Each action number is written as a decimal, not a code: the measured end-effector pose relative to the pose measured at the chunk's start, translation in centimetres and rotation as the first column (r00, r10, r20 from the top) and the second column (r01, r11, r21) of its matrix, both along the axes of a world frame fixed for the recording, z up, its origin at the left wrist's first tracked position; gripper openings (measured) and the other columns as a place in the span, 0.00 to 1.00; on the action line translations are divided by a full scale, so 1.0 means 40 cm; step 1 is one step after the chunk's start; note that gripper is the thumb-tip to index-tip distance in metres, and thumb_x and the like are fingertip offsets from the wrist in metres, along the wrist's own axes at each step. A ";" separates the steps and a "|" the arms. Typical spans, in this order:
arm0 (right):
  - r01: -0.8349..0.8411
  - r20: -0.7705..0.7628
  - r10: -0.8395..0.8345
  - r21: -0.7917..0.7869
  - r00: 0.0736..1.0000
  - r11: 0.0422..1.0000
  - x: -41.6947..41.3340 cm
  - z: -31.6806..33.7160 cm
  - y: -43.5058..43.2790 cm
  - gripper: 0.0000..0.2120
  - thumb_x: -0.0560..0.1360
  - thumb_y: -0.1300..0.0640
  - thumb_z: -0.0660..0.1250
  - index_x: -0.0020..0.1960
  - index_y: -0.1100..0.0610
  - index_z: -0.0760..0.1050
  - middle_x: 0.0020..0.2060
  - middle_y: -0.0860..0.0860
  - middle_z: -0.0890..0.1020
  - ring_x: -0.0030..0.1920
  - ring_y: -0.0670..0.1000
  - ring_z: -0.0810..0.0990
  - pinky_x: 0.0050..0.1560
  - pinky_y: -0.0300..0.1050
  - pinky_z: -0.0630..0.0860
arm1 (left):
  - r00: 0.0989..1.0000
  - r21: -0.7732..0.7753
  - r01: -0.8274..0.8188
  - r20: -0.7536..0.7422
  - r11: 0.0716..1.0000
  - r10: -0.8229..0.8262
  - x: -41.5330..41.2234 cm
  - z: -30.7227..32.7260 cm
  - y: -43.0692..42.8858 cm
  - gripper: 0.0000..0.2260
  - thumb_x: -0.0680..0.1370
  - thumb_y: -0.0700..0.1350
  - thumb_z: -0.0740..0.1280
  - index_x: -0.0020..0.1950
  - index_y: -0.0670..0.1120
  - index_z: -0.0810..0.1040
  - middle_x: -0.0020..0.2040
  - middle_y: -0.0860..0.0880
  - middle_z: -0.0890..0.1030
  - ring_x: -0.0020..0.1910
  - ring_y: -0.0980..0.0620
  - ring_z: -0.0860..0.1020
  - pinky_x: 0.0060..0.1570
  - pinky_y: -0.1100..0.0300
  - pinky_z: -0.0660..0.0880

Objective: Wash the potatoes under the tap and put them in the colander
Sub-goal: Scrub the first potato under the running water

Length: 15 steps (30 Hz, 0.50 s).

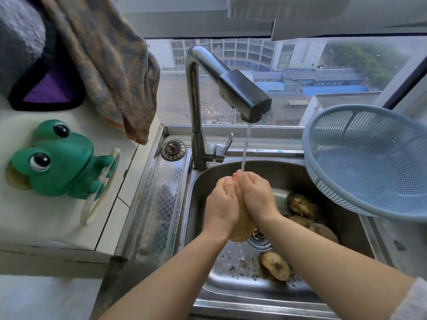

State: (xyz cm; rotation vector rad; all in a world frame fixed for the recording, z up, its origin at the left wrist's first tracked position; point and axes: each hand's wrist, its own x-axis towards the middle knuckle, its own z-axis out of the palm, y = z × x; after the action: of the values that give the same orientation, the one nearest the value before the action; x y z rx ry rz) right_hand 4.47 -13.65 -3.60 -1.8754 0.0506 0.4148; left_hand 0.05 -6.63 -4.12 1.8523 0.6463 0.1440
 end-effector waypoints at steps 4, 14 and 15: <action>0.108 -0.400 -0.097 0.007 0.912 0.994 0.039 -0.001 -0.009 0.12 0.77 0.54 0.60 0.46 0.58 0.81 0.46 0.57 0.82 0.50 0.56 0.78 0.59 0.55 0.75 | 0.997 0.013 0.042 0.065 0.999 -0.043 -0.022 -0.016 -0.018 0.15 0.85 0.46 0.51 0.63 0.48 0.75 0.56 0.51 0.77 0.55 0.55 0.73 0.58 0.63 0.67; -0.077 0.000 0.077 -0.084 0.997 0.994 -0.008 0.015 -0.006 0.15 0.83 0.57 0.54 0.53 0.59 0.79 0.46 0.51 0.78 0.53 0.54 0.76 0.59 0.49 0.70 | 0.993 -0.501 -0.120 -0.046 0.857 0.112 0.015 -0.033 0.012 0.12 0.77 0.51 0.69 0.54 0.44 0.82 0.50 0.46 0.84 0.51 0.49 0.81 0.51 0.56 0.78; -0.129 0.080 0.135 -0.077 0.988 0.989 -0.021 0.022 -0.005 0.14 0.82 0.58 0.55 0.55 0.60 0.78 0.46 0.49 0.77 0.53 0.52 0.76 0.59 0.46 0.69 | 0.983 -0.583 -0.182 -0.099 0.792 0.153 0.021 -0.034 0.020 0.11 0.77 0.51 0.68 0.52 0.44 0.83 0.48 0.44 0.84 0.48 0.48 0.82 0.48 0.55 0.79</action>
State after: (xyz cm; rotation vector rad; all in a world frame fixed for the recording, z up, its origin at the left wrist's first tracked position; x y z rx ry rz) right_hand 3.63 -13.83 -2.72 -1.9715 -0.1188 0.4282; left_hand 0.90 -5.83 -5.49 1.1934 0.7852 0.0071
